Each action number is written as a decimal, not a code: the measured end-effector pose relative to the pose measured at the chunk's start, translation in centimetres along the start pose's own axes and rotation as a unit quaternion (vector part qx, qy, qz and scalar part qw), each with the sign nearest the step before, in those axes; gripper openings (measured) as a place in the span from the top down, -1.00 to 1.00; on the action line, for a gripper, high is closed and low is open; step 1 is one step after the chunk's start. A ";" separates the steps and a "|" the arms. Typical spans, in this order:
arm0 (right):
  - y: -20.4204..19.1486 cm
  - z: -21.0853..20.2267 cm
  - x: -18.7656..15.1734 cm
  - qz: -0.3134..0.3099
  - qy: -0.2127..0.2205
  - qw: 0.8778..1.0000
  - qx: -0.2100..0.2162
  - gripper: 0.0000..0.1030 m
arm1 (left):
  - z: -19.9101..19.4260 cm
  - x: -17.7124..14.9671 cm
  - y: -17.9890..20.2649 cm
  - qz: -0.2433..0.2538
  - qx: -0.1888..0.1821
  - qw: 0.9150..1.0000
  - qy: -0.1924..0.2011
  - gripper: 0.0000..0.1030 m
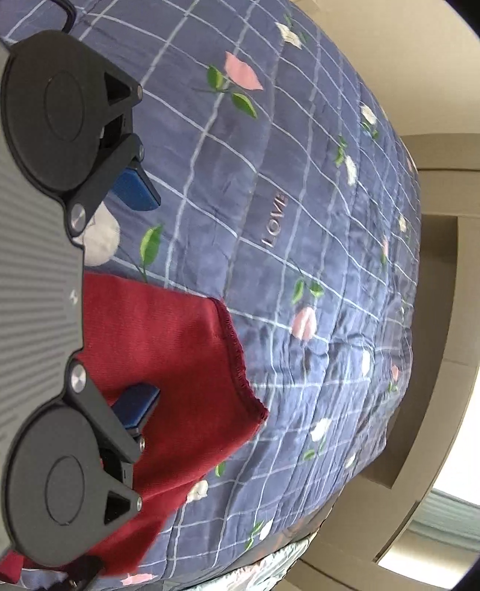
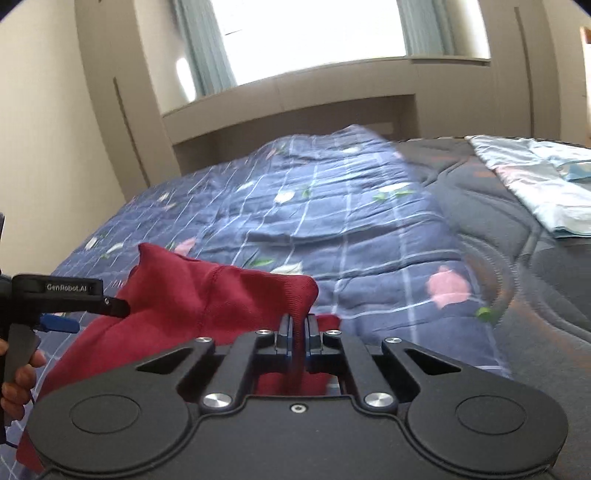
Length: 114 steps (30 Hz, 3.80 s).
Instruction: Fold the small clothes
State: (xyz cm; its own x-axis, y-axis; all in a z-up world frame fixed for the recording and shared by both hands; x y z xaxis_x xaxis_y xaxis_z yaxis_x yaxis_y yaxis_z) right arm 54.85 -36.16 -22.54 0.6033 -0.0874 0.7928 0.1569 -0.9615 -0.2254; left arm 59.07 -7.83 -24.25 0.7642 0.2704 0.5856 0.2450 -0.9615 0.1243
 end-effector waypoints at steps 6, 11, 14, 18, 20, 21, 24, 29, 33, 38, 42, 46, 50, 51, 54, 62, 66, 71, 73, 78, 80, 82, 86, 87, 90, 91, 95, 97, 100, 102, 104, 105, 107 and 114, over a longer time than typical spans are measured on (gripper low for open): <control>0.8 1.8 -1.8 0.009 -0.047 0.999 -0.009 0.80 | 0.2 0.6 1.8 0.041 0.002 0.999 0.025 -0.99; 0.5 1.3 -0.3 -0.009 -0.020 0.999 -0.025 0.04 | 2.0 0.1 1.7 0.051 0.027 0.998 0.017 -1.00; -0.9 1.8 1.4 -0.050 -0.003 0.999 -0.010 -0.34 | 1.3 0.4 1.0 0.028 0.015 0.999 0.023 -0.99; -4.4 4.3 3.1 -0.106 -0.010 0.993 0.041 -0.65 | 1.2 0.9 0.5 0.024 0.027 0.999 0.037 -0.99; -5.9 6.1 2.9 -0.134 -0.023 0.989 0.052 -0.65 | 1.9 0.6 0.3 0.025 0.039 0.999 0.025 -0.99; -6.4 7.1 2.5 -0.147 -0.033 0.987 0.046 -0.65 | 2.1 0.4 0.2 0.026 0.043 0.998 0.024 -1.00; -6.4 9.5 1.1 -0.178 -0.060 0.982 0.005 -0.62 | 2.8 -0.4 0.0 0.028 0.047 0.998 0.030 -1.00; -3.9 10.5 -0.5 -0.129 -0.046 0.991 0.001 -0.77 | 3.8 -1.1 -0.8 0.006 0.030 0.999 0.030 -1.00; -2.5 9.4 -0.5 -0.092 -0.038 0.995 0.009 -0.81 | 4.1 -1.3 -1.2 -0.006 0.018 0.999 0.030 -1.00; -1.6 5.8 -0.6 -0.099 -0.033 0.994 -0.005 -0.93 | 1.9 -1.1 -1.8 -0.010 0.015 0.999 0.038 -0.99; -1.0 1.8 -2.1 -0.093 -0.034 0.995 0.001 -0.99 | -1.5 -2.5 -2.5 -0.011 -0.008 0.999 0.051 -0.99; -0.6 -0.3 -4.7 -0.098 -0.047 0.994 -0.017 -0.99 | -3.5 -4.7 -2.9 0.005 -0.015 0.999 0.048 -0.99; 0.7 -0.8 -6.3 -0.058 -0.045 0.997 -0.027 -0.99 | -4.0 -5.9 -2.9 0.023 -0.009 0.998 0.057 -0.99; 0.8 -0.8 -6.5 -0.051 -0.043 0.997 -0.029 -0.99 | -4.0 -5.9 -2.9 0.021 -0.009 0.998 0.056 -0.99; 0.5 -0.9 -6.6 -0.050 -0.042 0.997 -0.042 -0.99 | -4.2 -5.9 -2.8 0.016 -0.003 0.999 0.051 -0.99; -0.5 -3.3 -4.8 -0.050 -0.038 0.997 -0.036 -0.99 | -5.4 -5.9 -2.9 0.029 0.013 0.999 0.030 -0.99; -2.2 -5.1 -4.7 -0.054 -0.036 0.998 0.001 -0.99 | -6.3 -6.2 -3.3 0.033 0.017 0.999 0.022 -0.99; -4.4 -5.7 -6.2 -0.078 -0.056 0.995 0.028 -0.99 | -7.1 -6.8 -3.8 0.033 0.022 0.999 0.014 -0.99; -4.7 -5.4 -7.4 -0.088 -0.073 0.993 0.014 -0.99 | -7.3 -7.1 -4.0 0.035 0.021 0.999 0.012 -0.99; -3.6 -4.9 -9.6 -0.041 -0.106 0.993 -0.016 -0.99 | -7.6 -8.6 -4.9 0.032 0.017 0.999 0.001 -0.99; -3.5 -5.3 -10.0 -0.031 -0.102 0.994 -0.022 -0.99 | -7.8 -9.4 -5.3 0.033 0.014 0.999 -0.007 -0.99; -3.5 -5.6 -10.2 -0.028 -0.102 0.994 -0.029 -0.99 | -7.9 -10.3 -5.8 0.041 0.017 0.999 -0.019 -0.99; -3.3 -6.1 -10.4 -0.004 -0.111 0.993 -0.041 -0.99 | -8.5 -11.9 -6.8 0.047 0.023 0.998 -0.035 -0.99; -3.3 -6.3 -10.4 0.004 -0.115 0.992 -0.045 -0.99 | -8.7 -12.1 -6.9 0.048 0.024 0.998 -0.038 -0.99; -3.1 -6.8 -10.6 0.029 -0.128 0.990 -0.056 -0.99 | -9.2 -12.5 -7.2 0.041 0.024 0.998 -0.047 -0.99; -3.1 -7.0 -10.7 0.040 -0.132 0.989 -0.061 -0.99 | -9.3 -12.5 -7.2 0.038 0.025 0.998 -0.050 -0.99; -3.3 -7.8 -11.2 0.075 -0.144 0.983 -0.082 -0.99 | -9.5 -12.8 -7.3 0.025 0.025 0.998 -0.058 -0.99; -3.6 -8.1 -11.6 0.080 -0.146 0.982 -0.088 -0.99 | -9.6 -12.9 -7.2 0.025 0.023 0.998 -0.058 -0.99; -4.1 -8.2 -12.3 0.067 -0.151 0.981 -0.104 -0.99 | -9.6 -12.9 -7.3 0.026 0.017 0.998 -0.059 -0.99; -4.8 -8.1 -12.7 0.042 -0.156 0.979 -0.120 -0.99 | -9.6 -12.9 -7.4 0.029 0.011 0.998 -0.059 -0.99; -5.3 -8.1 -13.1 0.023 -0.158 0.978 -0.134 -0.99 | -9.5 -12.9 -7.5 0.031 0.003 0.998 -0.059 -0.99; -5.5 -8.1 -13.2 0.020 -0.156 0.978 -0.140 -0.99 | -9.4 -13.0 -7.6 0.031 -0.001 0.998 -0.059 -0.99; -5.6 -8.1 -13.3 0.028 -0.152 0.977 -0.149 -0.99 | -9.3 -13.0 -7.7 0.030 -0.009 0.998 -0.060 -0.99; -5.8 -8.2 -13.5 0.045 -0.148 0.973 -0.171 -0.99 | -8.9 -12.9 -8.0 0.033 -0.032 0.997 -0.067 -0.99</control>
State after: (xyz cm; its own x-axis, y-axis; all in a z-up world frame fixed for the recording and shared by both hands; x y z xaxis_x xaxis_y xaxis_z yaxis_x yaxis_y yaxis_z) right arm 39.37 -31.56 -27.26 0.8092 -0.1450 0.5694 -0.1452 -0.9884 -0.0453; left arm 42.00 -4.06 -25.68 0.8511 0.2056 0.4830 0.1556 -0.9776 0.1419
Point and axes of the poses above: each gripper's, at about its wrist camera, not at the fingertips, and z roughly the way its jaws point, y to its right, x to its top, the point moved 6 cm from there along z, roughly the way its jaws point
